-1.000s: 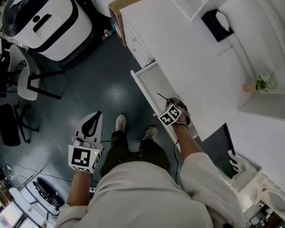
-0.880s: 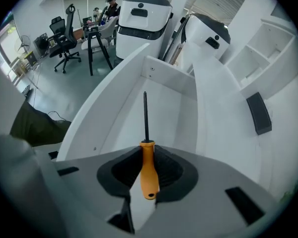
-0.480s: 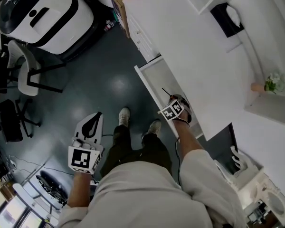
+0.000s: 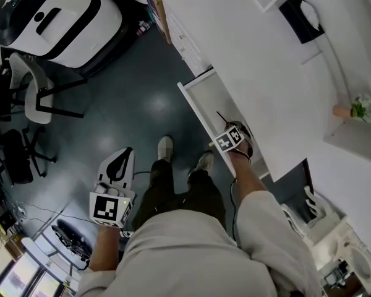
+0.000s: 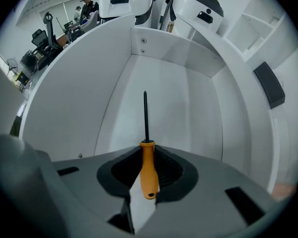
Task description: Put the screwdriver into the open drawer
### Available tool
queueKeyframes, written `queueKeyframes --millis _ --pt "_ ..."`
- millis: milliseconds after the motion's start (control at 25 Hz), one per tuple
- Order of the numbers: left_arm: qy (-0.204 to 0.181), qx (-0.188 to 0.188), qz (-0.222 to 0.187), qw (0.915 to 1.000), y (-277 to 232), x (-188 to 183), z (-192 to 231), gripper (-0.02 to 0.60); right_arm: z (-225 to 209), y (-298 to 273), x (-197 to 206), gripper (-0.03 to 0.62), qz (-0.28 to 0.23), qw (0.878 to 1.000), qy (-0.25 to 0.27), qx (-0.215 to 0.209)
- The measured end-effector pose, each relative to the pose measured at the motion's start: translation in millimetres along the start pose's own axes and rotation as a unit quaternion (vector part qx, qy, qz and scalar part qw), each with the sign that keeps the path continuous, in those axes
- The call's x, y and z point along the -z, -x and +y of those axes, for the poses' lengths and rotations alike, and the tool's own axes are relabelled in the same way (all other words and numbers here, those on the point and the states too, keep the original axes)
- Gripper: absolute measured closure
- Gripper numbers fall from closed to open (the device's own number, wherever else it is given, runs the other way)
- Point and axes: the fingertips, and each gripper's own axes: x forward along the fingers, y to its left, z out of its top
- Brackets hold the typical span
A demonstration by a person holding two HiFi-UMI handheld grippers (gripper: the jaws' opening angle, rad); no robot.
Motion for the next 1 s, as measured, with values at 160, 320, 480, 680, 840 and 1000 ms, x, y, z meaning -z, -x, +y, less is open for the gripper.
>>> queueKeyframes --millis 160,320,480,680,840,1000 --pt "0.002 0.000 0.005 1.0000 -1.5 2.6 0.9 0.577 0.4 -6.2 2.3 0.517 0.011 1.000 -0.013 -0.007" --pt "0.005 0.002 0.011 0.9999 -3.2 6.5 2.4 0.577 -1.3 -11.6 1.7 0.516 0.023 0.999 -0.029 -0.014" --pt "0.008 0.003 0.012 0.9999 -5.5 10.4 2.3 0.577 -2.1 -13.5 0.9 0.516 0.031 0.999 -0.041 -0.019" --pt "0.008 0.007 0.013 0.9999 -8.4 11.4 1.5 0.577 -2.0 -14.0 2.1 0.509 0.028 0.998 -0.050 -0.022" --pt "0.006 0.011 0.009 0.9999 -9.9 8.2 -0.1 0.577 -1.6 -9.0 1.9 0.477 0.019 0.998 -0.052 -0.021" --pt "0.004 0.017 0.002 0.9999 -9.5 4.4 -3.0 0.577 -6.6 4.0 -2.5 0.479 -0.001 0.998 -0.058 -0.007"
